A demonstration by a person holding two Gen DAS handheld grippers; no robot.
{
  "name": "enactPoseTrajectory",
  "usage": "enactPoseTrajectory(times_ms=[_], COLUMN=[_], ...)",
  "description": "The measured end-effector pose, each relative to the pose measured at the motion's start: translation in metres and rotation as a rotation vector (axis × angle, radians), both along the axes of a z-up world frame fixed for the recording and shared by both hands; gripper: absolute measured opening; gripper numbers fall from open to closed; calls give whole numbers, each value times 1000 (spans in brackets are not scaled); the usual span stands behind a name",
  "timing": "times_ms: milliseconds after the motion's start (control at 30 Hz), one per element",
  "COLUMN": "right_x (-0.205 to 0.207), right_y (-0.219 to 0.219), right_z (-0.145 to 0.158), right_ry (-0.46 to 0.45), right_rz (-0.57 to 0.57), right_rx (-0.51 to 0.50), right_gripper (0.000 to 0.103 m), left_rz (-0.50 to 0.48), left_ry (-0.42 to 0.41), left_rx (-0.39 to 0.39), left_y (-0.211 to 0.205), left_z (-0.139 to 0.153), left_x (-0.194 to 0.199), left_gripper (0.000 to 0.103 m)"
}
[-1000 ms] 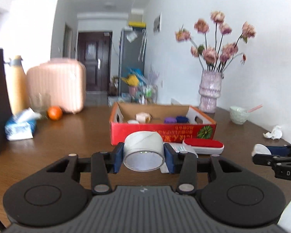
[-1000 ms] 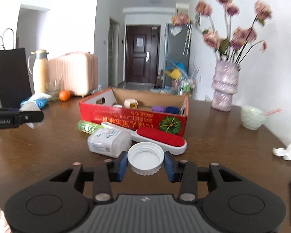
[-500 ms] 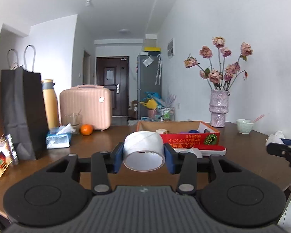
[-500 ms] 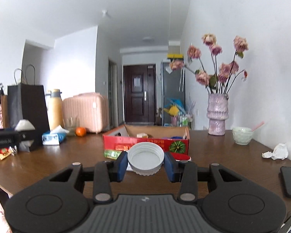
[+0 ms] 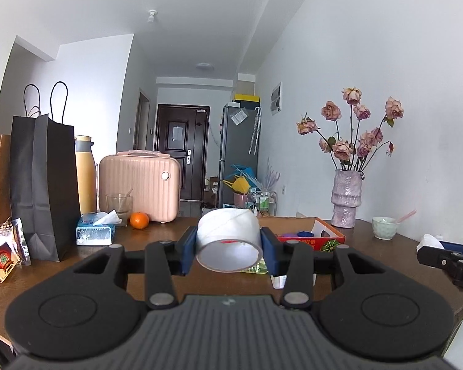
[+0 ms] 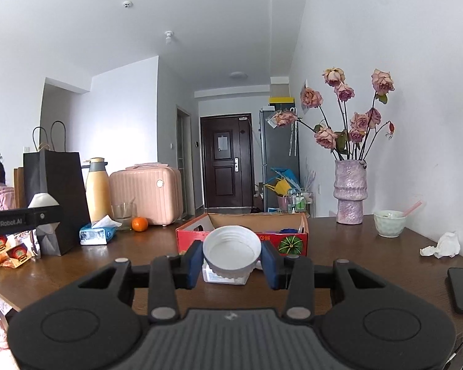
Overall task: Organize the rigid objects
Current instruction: 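Lift the white cap and tape roll and carry both over the red box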
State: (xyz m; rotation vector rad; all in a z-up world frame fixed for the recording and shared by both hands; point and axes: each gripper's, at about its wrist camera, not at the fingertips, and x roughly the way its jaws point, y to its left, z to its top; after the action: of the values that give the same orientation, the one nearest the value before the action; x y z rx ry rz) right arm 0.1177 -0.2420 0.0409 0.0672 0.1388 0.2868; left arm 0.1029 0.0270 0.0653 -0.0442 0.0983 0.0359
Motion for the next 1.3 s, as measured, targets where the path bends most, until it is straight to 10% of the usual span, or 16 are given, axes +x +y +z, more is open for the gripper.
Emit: enactPoseTrajectory(times_ms=[567,1033,1300], right_x=[58,177,276], right_y=[7,-10,-11], right_z=[5,51,86], right_ry=[24,-80,-90], right_rz=[-8,-61,0], right_rx=[7,54,40], right_gripper=[39,39,39], left_rz=[17,-23,-76], left_ry=[0,-84,8], left_rx=[22,40,53], left_y=[11,11,15], left_z=[12,63,92], left_x=[68,198,306], left_gripper=[44,44,44])
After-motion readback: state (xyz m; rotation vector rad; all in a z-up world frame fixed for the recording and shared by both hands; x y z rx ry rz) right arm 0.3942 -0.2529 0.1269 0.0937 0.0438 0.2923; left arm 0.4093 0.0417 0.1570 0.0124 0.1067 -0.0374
